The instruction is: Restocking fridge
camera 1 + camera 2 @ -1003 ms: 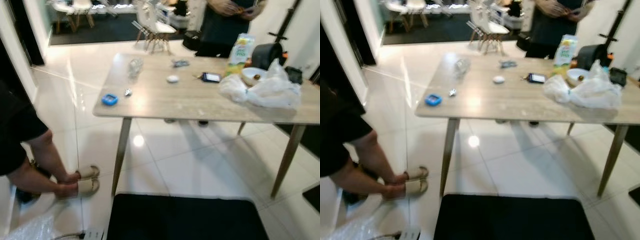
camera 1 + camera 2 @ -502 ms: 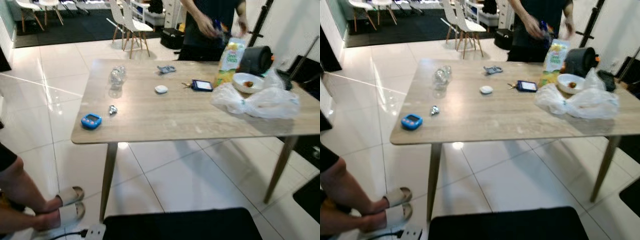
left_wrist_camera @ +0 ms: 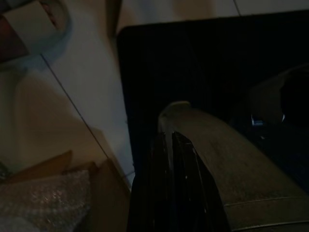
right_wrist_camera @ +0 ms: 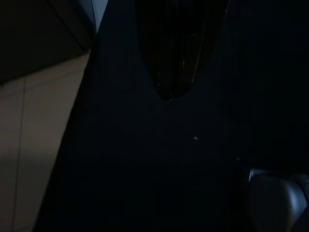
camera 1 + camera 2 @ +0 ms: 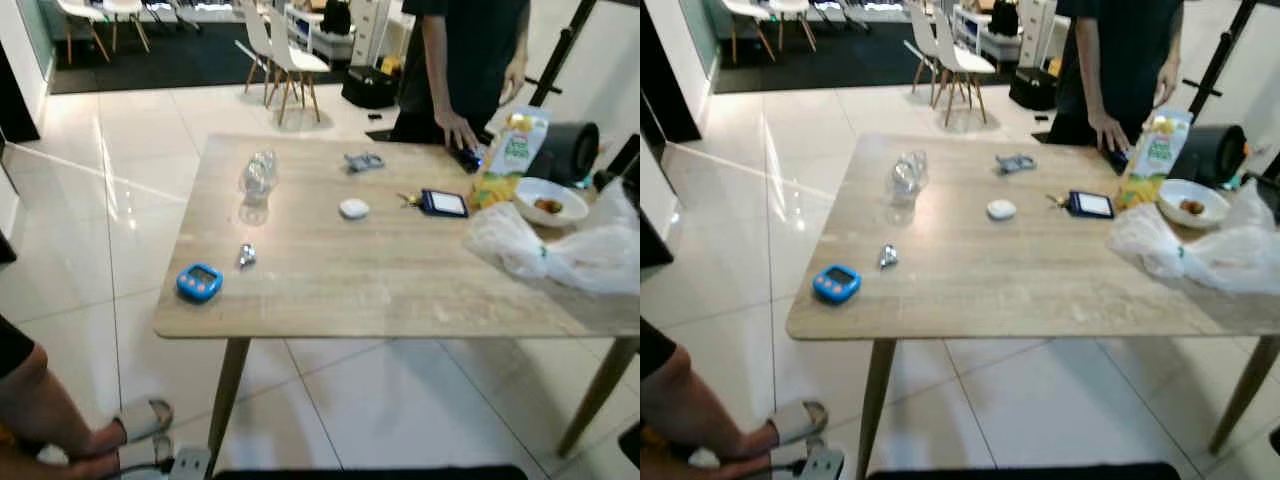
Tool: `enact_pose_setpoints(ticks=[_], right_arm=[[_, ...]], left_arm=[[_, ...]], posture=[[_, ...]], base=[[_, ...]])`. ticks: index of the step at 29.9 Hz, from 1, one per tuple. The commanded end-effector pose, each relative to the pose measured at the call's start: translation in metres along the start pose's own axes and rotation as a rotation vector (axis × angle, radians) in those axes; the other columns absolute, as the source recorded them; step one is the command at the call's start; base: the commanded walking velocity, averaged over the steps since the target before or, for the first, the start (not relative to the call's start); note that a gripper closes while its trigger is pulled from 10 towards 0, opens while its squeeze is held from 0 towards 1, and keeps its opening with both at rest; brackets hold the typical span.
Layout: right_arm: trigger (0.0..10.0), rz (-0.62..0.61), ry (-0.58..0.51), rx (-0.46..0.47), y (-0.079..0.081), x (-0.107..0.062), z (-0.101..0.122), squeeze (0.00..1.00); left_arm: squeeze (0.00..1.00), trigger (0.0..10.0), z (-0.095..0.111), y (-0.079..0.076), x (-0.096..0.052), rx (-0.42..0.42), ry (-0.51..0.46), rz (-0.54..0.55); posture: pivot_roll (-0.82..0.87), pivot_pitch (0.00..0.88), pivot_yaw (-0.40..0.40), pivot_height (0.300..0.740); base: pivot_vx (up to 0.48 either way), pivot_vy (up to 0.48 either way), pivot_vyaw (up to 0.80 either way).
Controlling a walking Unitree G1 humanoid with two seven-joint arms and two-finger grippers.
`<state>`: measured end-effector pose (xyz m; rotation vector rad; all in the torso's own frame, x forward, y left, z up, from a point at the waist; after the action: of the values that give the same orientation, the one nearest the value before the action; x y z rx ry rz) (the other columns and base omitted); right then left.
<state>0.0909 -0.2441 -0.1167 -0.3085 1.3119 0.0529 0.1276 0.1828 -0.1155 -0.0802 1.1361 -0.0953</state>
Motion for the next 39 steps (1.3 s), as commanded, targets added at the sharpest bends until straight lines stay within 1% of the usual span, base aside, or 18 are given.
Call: enact_pose_setpoints(ticks=[1, 6, 8, 11, 13, 18, 21, 28, 39], right_arm=[[10.0, -0.008, -0.017, -0.005, -0.0043, 0.0, 0.0064, 0.0], [10.0, -0.005, -0.019, -0.005, -0.0044, 0.0, 0.0077, 0.0], [10.0, -0.004, -0.02, -0.005, -0.0041, 0.0, 0.0081, 0.0], [10.0, -0.002, -0.021, -0.004, -0.0037, 0.0001, 0.0085, 0.0], [10.0, 0.001, -0.021, -0.004, -0.0029, 0.0002, 0.0089, 0.0], [10.0, 0.004, -0.022, -0.004, -0.0022, 0.0003, 0.0093, 0.0], [10.0, 0.006, -0.023, -0.004, -0.0019, 0.0004, 0.01, 0.0], [10.0, 0.007, -0.022, -0.003, -0.0021, 0.0003, 0.0099, 0.0], [10.0, 0.008, -0.023, -0.003, -0.0016, 0.0004, 0.0104, 0.0]], left_arm=[[0.0, 10.0, -0.0159, -0.0031, -0.0012, 0.0, 0.06, -0.006], [0.0, 10.0, -0.0147, -0.0032, -0.001, -0.017, 0.047, 0.002], [0.0, 10.0, -0.0137, -0.0018, -0.0011, -0.035, 0.04, 0.016], [0.0, 10.0, -0.013, -0.0023, -0.001, -0.03, 0.037, 0.007], [0.0, 10.0, -0.0126, -0.0025, -0.001, -0.051, 0.029, 0.001], [0.0, 10.0, -0.013, -0.0023, -0.0011, -0.04, 0.036, -0.002], [0.0, 10.0, -0.0134, -0.0031, -0.0011, -0.051, 0.037, -0.01], [0.0, 10.0, -0.0144, -0.0041, -0.0011, -0.047, 0.043, -0.016], [0.0, 10.0, -0.0153, -0.0055, -0.001, -0.046, 0.048, -0.027]], posture=[[0.05, 0.0, -0.056, 0.74], [0.05, 0.0, -0.056, 0.74], [0.05, 0.0, -0.056, 0.74], [0.05, 0.0, -0.056, 0.74], [0.05, 0.0, -0.056, 0.74], [0.05, 0.0, -0.053, 0.74], [0.05, 0.0, -0.054, 0.74], [0.05, 0.0, -0.053, 0.74], [0.05, 0.0, -0.052, 0.74]], base=[[0.304, 0.0, 0.0], [0.29, 0.0, 0.0], [0.0, 0.0, 0.0], [0.0, 0.0, 0.0], [0.0, 0.0, 0.0], [0.0, 0.0, 0.0], [0.0, -0.267, 0.0], [0.0, -0.346, 0.0], [0.0, -0.419, 0.0]])
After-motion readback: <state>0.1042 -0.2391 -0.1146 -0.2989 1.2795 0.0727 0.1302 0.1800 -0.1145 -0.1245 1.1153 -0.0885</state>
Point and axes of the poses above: a point about 5 cm out from each wrist's last joint towards the gripper, its own x axis pointing out of the wrist towards the gripper, its own z axis along the axis of the wrist's last joint, y = z × x, the point moved 1 cm from there along x, pointing out of the wrist towards the gripper, and after that the axes turned 4 degrees about -x, right-handed, at the moved point
